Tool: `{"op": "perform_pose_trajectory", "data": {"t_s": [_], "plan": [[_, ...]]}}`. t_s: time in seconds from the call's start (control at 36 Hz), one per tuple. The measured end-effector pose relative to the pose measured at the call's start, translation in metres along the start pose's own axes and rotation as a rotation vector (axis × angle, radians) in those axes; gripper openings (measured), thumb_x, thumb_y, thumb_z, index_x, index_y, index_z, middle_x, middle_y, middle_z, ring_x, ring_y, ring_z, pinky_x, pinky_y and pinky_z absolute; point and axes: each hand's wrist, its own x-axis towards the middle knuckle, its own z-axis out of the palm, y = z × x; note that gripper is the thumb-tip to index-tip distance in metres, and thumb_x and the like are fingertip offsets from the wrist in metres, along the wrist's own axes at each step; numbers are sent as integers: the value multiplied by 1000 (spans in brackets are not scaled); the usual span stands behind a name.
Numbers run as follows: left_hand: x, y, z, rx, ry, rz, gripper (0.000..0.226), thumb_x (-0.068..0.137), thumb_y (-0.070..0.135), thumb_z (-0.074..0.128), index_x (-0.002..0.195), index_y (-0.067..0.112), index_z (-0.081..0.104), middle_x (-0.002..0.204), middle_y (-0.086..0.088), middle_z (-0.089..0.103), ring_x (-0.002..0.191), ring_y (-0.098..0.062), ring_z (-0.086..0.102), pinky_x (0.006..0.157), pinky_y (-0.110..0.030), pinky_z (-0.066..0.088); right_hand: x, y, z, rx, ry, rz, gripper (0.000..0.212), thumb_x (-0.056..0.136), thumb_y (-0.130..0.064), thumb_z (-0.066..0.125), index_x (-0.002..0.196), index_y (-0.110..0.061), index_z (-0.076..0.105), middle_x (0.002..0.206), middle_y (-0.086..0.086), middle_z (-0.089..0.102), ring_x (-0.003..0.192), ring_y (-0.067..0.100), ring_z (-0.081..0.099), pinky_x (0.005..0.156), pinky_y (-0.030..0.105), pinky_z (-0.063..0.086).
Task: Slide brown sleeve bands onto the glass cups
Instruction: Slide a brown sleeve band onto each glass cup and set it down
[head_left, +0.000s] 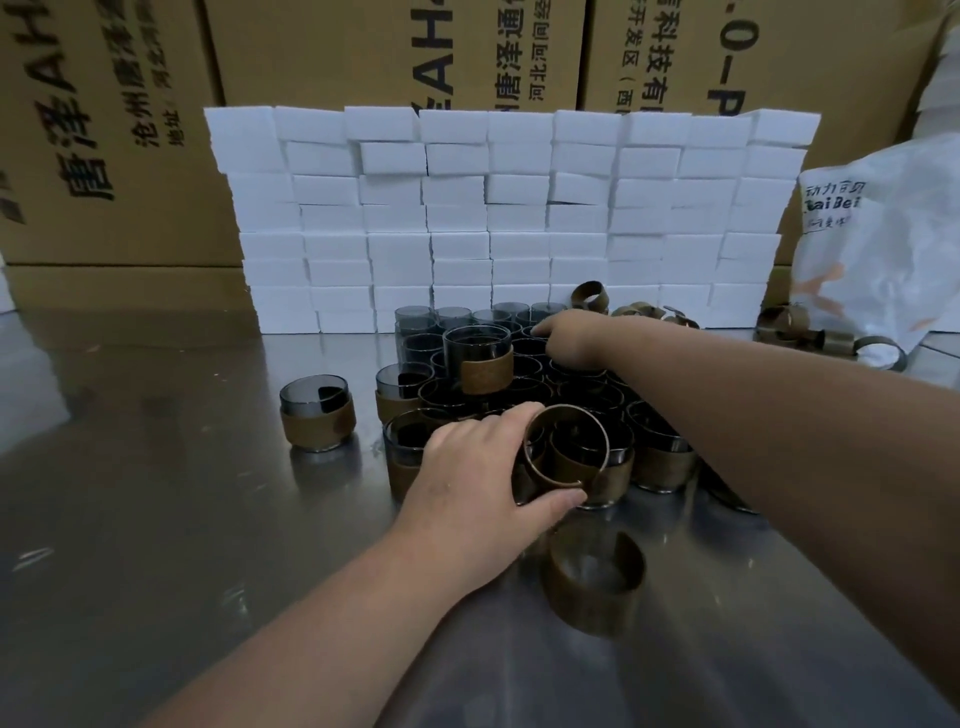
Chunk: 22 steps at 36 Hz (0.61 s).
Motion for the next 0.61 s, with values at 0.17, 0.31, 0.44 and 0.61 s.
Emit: {"op": "perform_pose_trajectory", "data": {"t_s": [0.17,0.31,0.44,0.61], "plan": [[0,-1,-1,4,12,25,68,74,60,59,133,33,38,120,15,54,110,-6,41,95,-21,18,15,-1,9,-120,-69,54,40,94,-1,36,133,-1,46,138,18,47,125,30,46,106,37,35],[0,0,-1,12,17,31,68,75,60,59,133,33,37,121,13,54,111,-8,41,94,-21,17,25,0,9,-104,-61,34,31,97,-8,34,116,3,55,120,15,56,110,28,53,94,34,40],[1,0,-1,30,14,34,70,75,59,60,135,31,36,122,11,54,113,-11,43,96,-21,16,25,-6,10,-137,19,28,29,97,-12,36,72,-6,49,84,9,50,85,23,45,74,30,34],[1,-1,0,34,14,31,71,75,59,60,136,31,36,121,11,55,112,-11,45,97,-22,17,28,-5,6,-29,209,38,24,97,-12,40,108,1,58,113,18,59,94,29,55,78,32,44]]}}
